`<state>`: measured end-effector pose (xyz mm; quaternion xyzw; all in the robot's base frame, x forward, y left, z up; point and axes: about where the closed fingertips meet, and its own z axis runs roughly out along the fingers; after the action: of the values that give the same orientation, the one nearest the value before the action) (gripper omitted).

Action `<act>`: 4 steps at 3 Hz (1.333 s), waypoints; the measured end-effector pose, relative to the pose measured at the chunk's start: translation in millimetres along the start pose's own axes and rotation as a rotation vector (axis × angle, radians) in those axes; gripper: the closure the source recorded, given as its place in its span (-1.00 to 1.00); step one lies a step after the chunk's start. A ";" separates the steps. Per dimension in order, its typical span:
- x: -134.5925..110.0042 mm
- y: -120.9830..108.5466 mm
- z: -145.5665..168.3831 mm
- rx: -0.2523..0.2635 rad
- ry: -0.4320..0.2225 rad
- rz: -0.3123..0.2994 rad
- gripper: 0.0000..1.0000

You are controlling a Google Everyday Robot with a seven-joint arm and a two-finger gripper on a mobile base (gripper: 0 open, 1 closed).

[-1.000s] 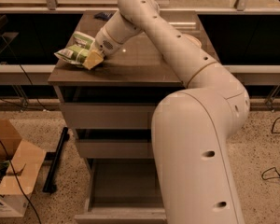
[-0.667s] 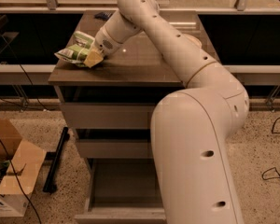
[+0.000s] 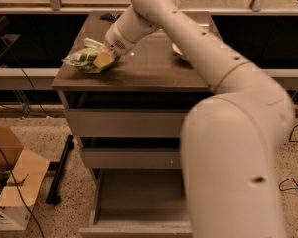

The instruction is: Place green jalapeno chip bag into bottom drawer

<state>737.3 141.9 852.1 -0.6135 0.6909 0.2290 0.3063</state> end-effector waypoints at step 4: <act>34.7 154.1 -202.4 0.197 -0.004 -0.018 1.00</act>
Offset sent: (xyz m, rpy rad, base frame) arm -0.1449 -0.1612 0.2185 0.0445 -0.5099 -0.1150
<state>554.1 -0.9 961.7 -0.5860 0.7039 0.1584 0.3689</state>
